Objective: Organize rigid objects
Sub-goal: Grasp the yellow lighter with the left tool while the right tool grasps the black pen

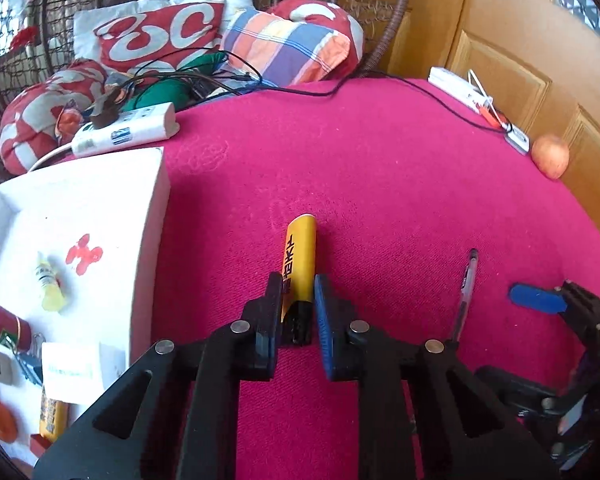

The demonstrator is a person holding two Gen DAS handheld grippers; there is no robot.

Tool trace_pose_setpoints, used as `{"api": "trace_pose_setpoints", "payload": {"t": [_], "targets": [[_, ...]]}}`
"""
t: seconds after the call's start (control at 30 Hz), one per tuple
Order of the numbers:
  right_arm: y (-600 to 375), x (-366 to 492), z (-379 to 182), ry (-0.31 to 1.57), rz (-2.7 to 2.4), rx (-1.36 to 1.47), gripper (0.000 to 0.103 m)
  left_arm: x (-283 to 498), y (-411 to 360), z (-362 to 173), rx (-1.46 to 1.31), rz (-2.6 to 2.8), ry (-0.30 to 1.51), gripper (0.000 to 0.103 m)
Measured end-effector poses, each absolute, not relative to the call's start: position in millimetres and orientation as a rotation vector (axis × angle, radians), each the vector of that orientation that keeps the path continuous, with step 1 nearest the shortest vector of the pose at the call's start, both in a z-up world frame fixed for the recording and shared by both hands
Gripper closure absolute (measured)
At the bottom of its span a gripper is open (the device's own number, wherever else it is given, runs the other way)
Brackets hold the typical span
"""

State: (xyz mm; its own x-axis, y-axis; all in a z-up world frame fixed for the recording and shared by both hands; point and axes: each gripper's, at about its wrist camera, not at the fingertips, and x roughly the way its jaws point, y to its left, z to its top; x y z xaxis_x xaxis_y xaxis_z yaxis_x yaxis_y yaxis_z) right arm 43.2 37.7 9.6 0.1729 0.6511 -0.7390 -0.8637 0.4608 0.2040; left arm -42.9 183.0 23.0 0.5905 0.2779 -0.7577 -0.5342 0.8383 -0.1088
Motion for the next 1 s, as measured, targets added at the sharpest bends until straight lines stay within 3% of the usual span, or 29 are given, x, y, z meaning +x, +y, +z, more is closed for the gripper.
{"api": "trace_pose_setpoints", "payload": {"t": [0.17, 0.33, 0.37, 0.4, 0.43, 0.47, 0.5, 0.6, 0.73, 0.8, 1.0], "targets": [[76, 26, 7, 0.840, 1.081, -0.413, 0.007, -69, 183, 39, -0.376, 0.499, 0.752, 0.088], [96, 13, 2, 0.778, 1.039, -0.544, 0.008, -75, 193, 40, -0.430, 0.511, 0.755, 0.085], [95, 12, 1, 0.759, 1.041, -0.564, 0.010, -74, 195, 40, -0.438, 0.511, 0.754, 0.074], [93, 11, 1, 0.744, 1.050, -0.572, 0.012, -71, 196, 40, -0.443, 0.515, 0.757, 0.053], [91, 11, 2, 0.740, 1.056, -0.572, 0.016, -67, 196, 39, -0.446, 0.521, 0.765, 0.041], [87, 12, 5, 0.724, 1.068, -0.578, 0.036, -63, 195, 37, -0.445, 0.520, 0.773, 0.031], [85, 12, 8, 0.710, 1.081, -0.583, 0.066, -56, 193, 35, -0.438, 0.511, 0.786, 0.031], [75, 18, 10, 0.717, 1.109, -0.582, 0.094, -36, 184, 23, -0.394, 0.480, 0.845, 0.031], [56, 28, 11, 0.752, 1.132, -0.507, 0.096, -18, 182, 5, -0.361, 0.487, 0.906, 0.034], [48, 32, 12, 0.769, 1.134, -0.463, 0.096, -16, 176, 5, -0.279, 0.507, 0.903, 0.077], [30, 45, 23, 0.799, 1.152, -0.294, 0.096, -27, 172, 6, -0.298, 0.473, 0.877, 0.079]]}}
